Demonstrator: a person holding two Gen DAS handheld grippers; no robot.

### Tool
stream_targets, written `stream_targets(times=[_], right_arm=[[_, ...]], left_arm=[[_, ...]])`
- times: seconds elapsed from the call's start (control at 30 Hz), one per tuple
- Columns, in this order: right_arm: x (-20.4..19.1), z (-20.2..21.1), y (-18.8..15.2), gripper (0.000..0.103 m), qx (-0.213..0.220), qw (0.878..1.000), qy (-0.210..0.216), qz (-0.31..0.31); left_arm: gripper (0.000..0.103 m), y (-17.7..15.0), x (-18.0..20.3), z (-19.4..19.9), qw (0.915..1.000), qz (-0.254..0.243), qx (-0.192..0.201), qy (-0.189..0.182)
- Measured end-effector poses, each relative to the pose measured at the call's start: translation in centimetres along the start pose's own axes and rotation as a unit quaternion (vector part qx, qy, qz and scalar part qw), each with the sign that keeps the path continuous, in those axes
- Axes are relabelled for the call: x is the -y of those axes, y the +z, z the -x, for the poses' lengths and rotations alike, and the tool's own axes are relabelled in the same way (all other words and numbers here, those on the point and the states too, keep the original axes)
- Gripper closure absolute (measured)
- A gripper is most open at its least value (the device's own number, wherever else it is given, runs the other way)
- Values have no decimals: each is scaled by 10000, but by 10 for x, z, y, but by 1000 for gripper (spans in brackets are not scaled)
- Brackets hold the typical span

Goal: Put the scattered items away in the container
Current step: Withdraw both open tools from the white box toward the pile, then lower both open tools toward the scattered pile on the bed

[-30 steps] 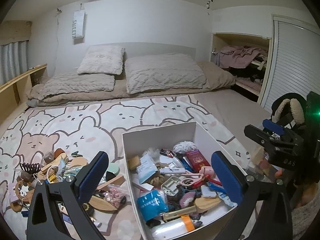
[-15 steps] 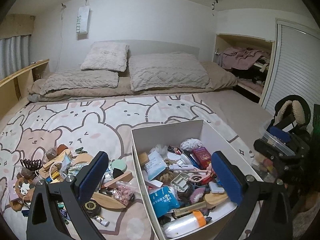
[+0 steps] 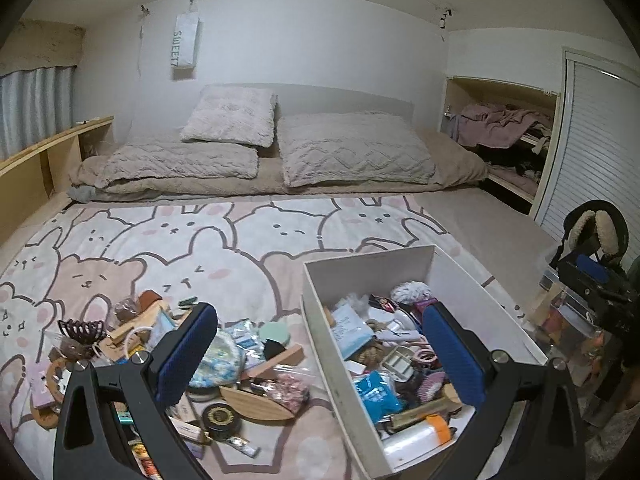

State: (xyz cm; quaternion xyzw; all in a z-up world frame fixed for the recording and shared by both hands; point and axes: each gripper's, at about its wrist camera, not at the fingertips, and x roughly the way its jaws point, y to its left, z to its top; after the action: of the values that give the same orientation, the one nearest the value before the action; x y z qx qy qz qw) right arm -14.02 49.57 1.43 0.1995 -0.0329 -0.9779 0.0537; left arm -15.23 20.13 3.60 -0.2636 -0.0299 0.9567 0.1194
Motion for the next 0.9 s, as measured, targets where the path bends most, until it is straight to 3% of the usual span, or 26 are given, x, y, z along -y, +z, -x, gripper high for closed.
stream_targets(times=[0.3, 0.7, 0.9], right_arm=[[-16, 9, 0, 0, 54, 9998, -31, -169], [-82, 18, -5, 0, 98, 9997, -113, 205], [-117, 20, -8, 0, 88, 9996, 81, 255]], left_arm=[[0, 2, -31, 23, 9998, 38, 135, 107], [0, -2, -80, 44, 9994, 159, 255, 192], [0, -5, -106, 52, 9991, 173, 289, 275]])
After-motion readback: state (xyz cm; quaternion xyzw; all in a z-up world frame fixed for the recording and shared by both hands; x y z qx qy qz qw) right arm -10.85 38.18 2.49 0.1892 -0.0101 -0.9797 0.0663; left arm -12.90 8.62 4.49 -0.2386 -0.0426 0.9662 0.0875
